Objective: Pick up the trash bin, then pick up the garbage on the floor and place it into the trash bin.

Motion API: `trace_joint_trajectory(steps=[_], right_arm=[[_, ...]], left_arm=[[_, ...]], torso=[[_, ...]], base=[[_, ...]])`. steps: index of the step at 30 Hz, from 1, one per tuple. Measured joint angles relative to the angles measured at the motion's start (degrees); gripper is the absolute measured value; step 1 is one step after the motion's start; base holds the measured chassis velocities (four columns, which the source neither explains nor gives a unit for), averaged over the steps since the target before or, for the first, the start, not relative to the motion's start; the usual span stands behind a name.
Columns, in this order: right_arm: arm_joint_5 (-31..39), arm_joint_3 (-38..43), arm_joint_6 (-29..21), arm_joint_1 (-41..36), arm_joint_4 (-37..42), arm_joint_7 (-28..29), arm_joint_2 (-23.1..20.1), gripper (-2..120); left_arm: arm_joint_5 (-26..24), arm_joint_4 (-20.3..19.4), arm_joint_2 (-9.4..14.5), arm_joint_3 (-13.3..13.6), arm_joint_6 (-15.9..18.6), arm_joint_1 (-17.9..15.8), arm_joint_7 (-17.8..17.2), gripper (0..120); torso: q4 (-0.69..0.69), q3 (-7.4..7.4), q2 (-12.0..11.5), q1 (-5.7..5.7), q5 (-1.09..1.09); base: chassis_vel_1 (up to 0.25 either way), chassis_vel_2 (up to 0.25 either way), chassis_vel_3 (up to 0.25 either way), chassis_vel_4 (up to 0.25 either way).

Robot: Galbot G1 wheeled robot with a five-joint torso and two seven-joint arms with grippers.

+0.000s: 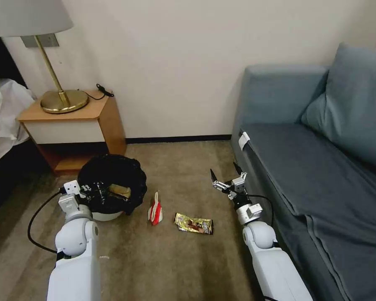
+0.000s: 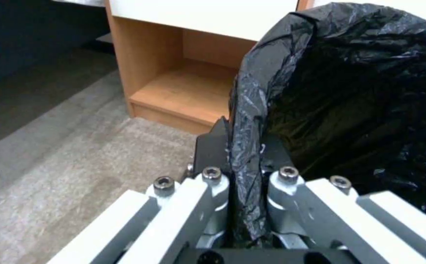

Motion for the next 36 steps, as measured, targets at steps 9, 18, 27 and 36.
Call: trace_joint_trajectory(steps=[9, 18, 27, 36], right_arm=[[-0.60, -2.45, 4.97, 1.80, -2.83, -0.12, -0.85, 100], [-3.25, -9.97, 2.77, 8.53, -8.31, -5.09, -4.94, 100], [-2.93, -18.13, -4.55, 17.96, -16.31, -19.30, -6.83, 100], [-3.80, -22.56, -8.55, 23.44, -26.21, -32.74, -5.91, 100]], left_arm=[[-0.03, -0.20, -0.28, -0.38, -0.22, 0.50, -0.05, 5], [0.63, -1.52, -1.50, -0.05, -0.10, 1.10, -0.28, 5], [1.26, -1.64, -2.01, -0.05, 0.77, 0.08, -0.46, 5], [1.36, -0.97, -2.11, -0.36, 1.01, -0.32, -0.48, 5]], torso=[[0.01, 0.00, 0.00, 0.00, 0.00], [0.01, 0.00, 0.00, 0.00, 0.02], [0.03, 0.00, 0.00, 0.00, 0.01], [0.01, 0.00, 0.00, 0.00, 0.00]], base=[[-0.026, 0.029, 0.027, -0.022], [0.000, 0.000, 0.000, 0.000], [0.000, 0.000, 0.000, 0.000], [0.000, 0.000, 0.000, 0.000]])
